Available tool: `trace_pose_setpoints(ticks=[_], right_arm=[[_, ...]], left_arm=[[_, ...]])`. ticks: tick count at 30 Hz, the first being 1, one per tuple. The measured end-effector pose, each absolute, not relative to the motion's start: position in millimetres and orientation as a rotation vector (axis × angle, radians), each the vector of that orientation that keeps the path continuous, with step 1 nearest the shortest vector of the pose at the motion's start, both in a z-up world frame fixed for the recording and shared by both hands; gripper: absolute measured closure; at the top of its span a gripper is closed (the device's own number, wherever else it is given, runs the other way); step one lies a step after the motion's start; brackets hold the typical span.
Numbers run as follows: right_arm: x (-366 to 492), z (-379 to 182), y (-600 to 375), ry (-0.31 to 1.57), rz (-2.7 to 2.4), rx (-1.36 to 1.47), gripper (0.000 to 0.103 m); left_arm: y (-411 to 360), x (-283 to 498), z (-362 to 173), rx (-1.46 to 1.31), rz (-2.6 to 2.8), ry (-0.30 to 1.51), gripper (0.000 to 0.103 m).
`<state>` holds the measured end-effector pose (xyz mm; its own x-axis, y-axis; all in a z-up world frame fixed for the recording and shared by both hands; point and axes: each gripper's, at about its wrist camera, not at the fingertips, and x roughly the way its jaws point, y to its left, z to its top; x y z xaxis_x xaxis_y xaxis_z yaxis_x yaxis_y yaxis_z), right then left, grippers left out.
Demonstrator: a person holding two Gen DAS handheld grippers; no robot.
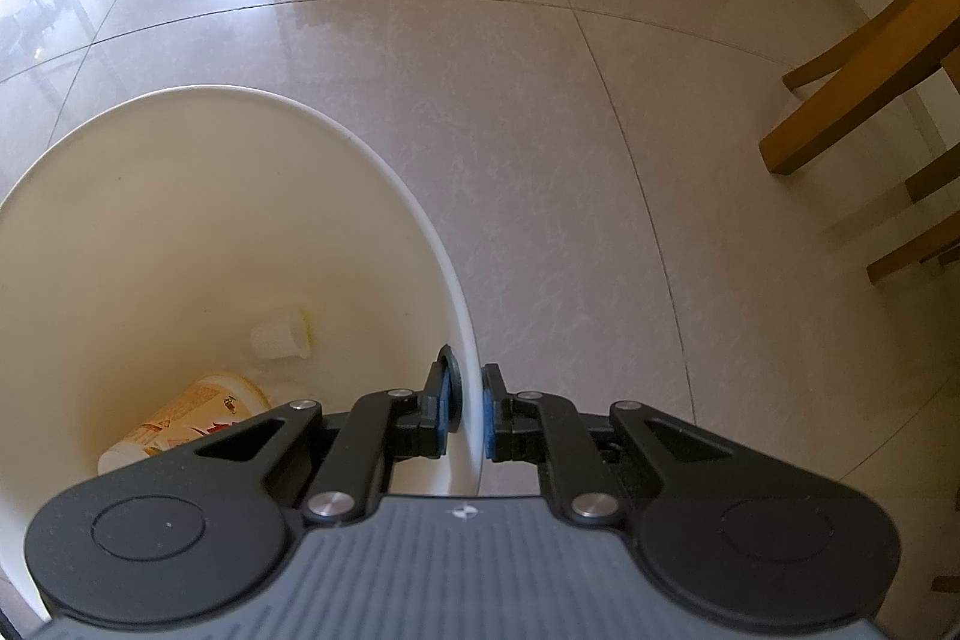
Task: Collect trash
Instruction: 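Lower the left gripper and grasp the blue juice carton, then lift the blue carton over the bin and open the left gripper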
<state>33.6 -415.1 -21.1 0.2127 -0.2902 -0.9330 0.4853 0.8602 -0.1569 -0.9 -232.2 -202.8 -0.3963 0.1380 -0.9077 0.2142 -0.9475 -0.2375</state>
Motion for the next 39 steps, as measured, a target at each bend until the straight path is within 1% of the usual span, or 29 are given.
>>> trace_pose_setpoints(ticks=[5,8,9,10,15,17,20,22,24,32,39], right_arm=[[35,-22,-415,1.247,-0.545,0.173,0.09],[35,-22,-413,1.248,-0.546,0.161,0.09],[36,-22,-414,1.249,-0.546,0.159,0.09],[36,-22,-414,1.248,-0.546,0.161,0.09],[36,-22,-415,1.248,-0.548,0.161,0.089],[35,-22,-414,1.248,-0.55,0.162,0.089],[36,-21,-411,1.248,-0.552,0.155,0.089],[36,-21,-410,1.248,-0.553,0.15,0.089],[36,-21,-409,1.249,-0.553,0.145,0.089],[37,-21,-409,1.249,-0.554,0.141,0.089],[38,-21,-412,1.253,-0.555,0.149,0.089]], left_arm=[[-236,-5,-228,1.688,-2.508,0.589,0.02],[-235,-7,-244,1.688,-2.486,0.594,0.026],[-236,-7,-248,1.682,-2.481,0.595,0.029],[-236,-8,-252,1.677,-2.478,0.601,0.03],[-239,-9,-264,1.647,-2.469,0.636,0.031],[-239,-11,-267,1.64,-2.468,0.641,0.032],[-239,-14,-272,1.639,-2.463,0.655,0.038],[-239,-14,-275,1.643,-2.454,0.658,0.046],[-239,-14,-277,1.642,-2.442,0.66,0.048],[-243,-11,-277,1.631,-2.395,0.713,0.049],[-245,-1,-259,1.667,-2.338,0.747,0.049]])
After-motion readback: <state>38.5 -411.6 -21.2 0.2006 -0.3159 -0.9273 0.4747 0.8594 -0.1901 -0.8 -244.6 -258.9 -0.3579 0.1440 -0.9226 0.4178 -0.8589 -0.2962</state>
